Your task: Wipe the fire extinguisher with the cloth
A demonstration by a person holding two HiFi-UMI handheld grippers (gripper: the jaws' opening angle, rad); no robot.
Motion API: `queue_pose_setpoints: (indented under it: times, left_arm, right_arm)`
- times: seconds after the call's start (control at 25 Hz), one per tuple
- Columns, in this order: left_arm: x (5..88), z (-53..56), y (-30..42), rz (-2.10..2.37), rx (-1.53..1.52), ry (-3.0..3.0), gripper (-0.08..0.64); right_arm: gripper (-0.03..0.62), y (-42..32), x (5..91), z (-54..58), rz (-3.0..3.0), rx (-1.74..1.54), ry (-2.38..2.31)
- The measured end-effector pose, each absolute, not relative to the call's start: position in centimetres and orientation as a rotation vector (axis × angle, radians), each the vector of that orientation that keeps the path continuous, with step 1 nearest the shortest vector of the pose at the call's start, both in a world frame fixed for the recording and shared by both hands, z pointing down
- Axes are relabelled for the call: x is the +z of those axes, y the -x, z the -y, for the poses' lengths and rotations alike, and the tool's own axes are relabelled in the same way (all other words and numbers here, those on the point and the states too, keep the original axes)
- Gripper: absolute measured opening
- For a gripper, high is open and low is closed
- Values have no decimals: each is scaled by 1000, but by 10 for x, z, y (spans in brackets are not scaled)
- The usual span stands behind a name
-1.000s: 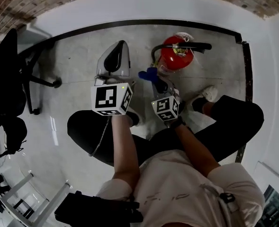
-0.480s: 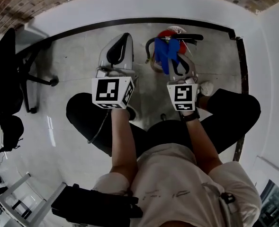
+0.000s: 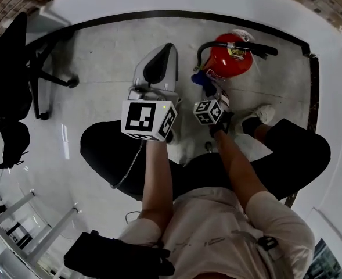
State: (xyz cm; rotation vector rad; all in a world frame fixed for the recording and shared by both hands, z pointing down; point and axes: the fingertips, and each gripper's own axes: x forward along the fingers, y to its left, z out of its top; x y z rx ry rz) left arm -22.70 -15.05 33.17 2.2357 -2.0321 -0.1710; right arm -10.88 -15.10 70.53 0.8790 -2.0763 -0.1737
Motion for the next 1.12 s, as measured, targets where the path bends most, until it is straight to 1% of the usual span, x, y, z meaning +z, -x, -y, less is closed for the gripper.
queue_pose_setpoints:
  times: [0.16,0.28,0.4,0.52,0.64,0.76,0.84,1.0,1.12]
  left_arm:
    - [342,151,233,2043,-117,-2185,2]
    - [359,149,239,2047,-66,-2148,2]
    - [372,146,246,2055,-45,-2144,2]
    - [372,147,252,2067,-56,-2152,2]
    - [362,149,249,2066,-82,-2176,2]
    - [348,148,244,2066,-143,-2192,2]
    - [338,147,241,2067,-164,-2203,2]
    - [318,146,226,2050,-178,-2252,2]
    - [311,144,217,2042,-189,-2276,2]
  right_arm:
    - [61,104,782,153,1951,-36,-842]
    - [61,97,823,149,1880,41,-804]
    - [60,97,832,149,1877,25,-803]
    - [63,102,818,150,1922,54,-780]
    - [63,118,764,129,2082,73,-696]
    - [64,129,675,102,2268,-59,-597]
    - [64,124,604,99,2386,-92,-671]
    - [67,86,469,117,2573,-121,-936]
    - [69,60,398,139,2554,-352,-1070]
